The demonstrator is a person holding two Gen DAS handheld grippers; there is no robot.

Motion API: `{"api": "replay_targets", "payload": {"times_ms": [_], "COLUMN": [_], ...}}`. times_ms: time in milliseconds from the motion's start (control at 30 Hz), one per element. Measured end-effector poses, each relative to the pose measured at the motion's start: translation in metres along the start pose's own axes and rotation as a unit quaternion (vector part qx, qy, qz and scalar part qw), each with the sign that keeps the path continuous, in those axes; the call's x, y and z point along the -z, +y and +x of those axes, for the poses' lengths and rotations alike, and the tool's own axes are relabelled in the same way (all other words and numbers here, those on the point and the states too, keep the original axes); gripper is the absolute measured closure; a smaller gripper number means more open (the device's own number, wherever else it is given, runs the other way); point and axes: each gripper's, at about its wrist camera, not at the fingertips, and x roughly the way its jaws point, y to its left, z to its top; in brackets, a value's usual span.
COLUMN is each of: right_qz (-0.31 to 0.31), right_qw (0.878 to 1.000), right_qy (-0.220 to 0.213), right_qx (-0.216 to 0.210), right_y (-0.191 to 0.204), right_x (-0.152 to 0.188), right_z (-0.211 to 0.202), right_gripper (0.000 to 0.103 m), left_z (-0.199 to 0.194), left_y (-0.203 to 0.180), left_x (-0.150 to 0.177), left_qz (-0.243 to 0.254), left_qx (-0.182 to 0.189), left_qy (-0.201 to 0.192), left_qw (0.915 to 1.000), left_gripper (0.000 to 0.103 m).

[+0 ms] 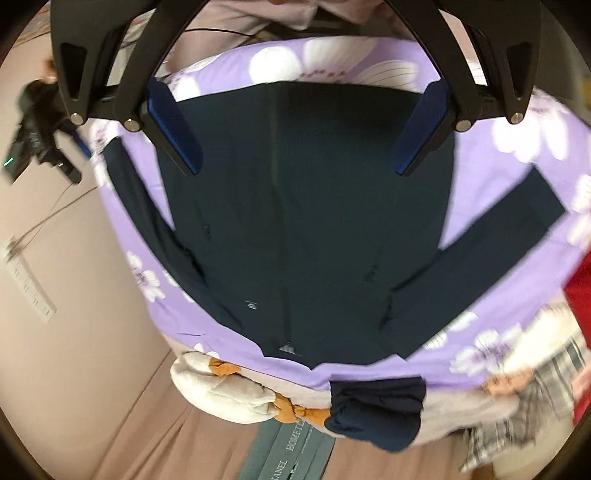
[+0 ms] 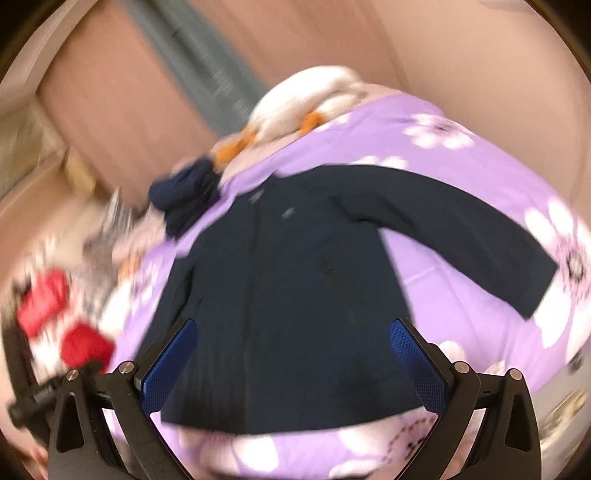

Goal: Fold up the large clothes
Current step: 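Grasp the cuff of the navy jacket sleeve with the right tool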

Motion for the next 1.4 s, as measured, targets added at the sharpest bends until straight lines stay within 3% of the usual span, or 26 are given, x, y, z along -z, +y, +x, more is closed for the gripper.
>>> {"api": "replay_targets", "payload": {"times_ms": [200, 367, 633, 933, 967, 1033, 1067, 1167, 1267, 1400], "right_qz": [0.151, 0.238, 0.277, 0.236, 0.233, 0.220, 0.219, 0.207, 0.176, 0.135], "right_qw": [0.987, 0.970, 0.958, 0.965, 0.966, 0.970, 0.971, 0.975, 0.980, 0.984], "right_qy": [-0.043, -0.052, -0.076, -0.111, -0.110, -0.100, -0.092, -0.067, -0.076, -0.086], "right_qx": [0.014, 0.014, -0.008, -0.011, -0.008, -0.009, -0.008, 0.045, 0.055, 0.075], "right_y": [-0.115, -0.178, -0.222, -0.230, -0.231, -0.229, -0.229, -0.224, -0.206, -0.169], "right_x": [0.006, 0.019, 0.013, -0.008, -0.008, -0.013, -0.014, -0.018, -0.028, -0.060], "right_z": [-0.010, -0.015, 0.009, 0.028, 0.028, 0.032, 0.037, 0.045, 0.037, 0.017], "right_gripper": [0.000, 0.000, 0.000, 0.003, 0.009, 0.032, 0.049, 0.075, 0.085, 0.090], "left_z": [0.027, 0.046, 0.067, 0.082, 0.083, 0.087, 0.088, 0.095, 0.108, 0.112], "left_y": [-0.002, -0.010, -0.019, -0.032, -0.033, -0.034, -0.034, -0.028, -0.006, 0.030], "left_x": [0.001, -0.002, -0.010, -0.013, -0.013, -0.013, -0.013, -0.016, -0.018, -0.016], "left_qz": [-0.029, -0.023, -0.027, -0.016, -0.014, -0.013, -0.014, -0.023, -0.051, -0.109], "left_qx": [0.064, 0.070, 0.064, 0.063, 0.063, 0.066, 0.065, 0.028, -0.029, -0.017], "left_qy": [0.007, 0.023, 0.042, 0.064, 0.065, 0.069, 0.070, 0.075, 0.094, 0.108], "left_qw": [0.9975, 0.9970, 0.9967, 0.9959, 0.9958, 0.9954, 0.9953, 0.9965, 0.9938, 0.9880], "left_gripper": [0.000, 0.000, 0.000, 0.000, 0.000, 0.000, 0.000, 0.000, 0.001, 0.002]}}
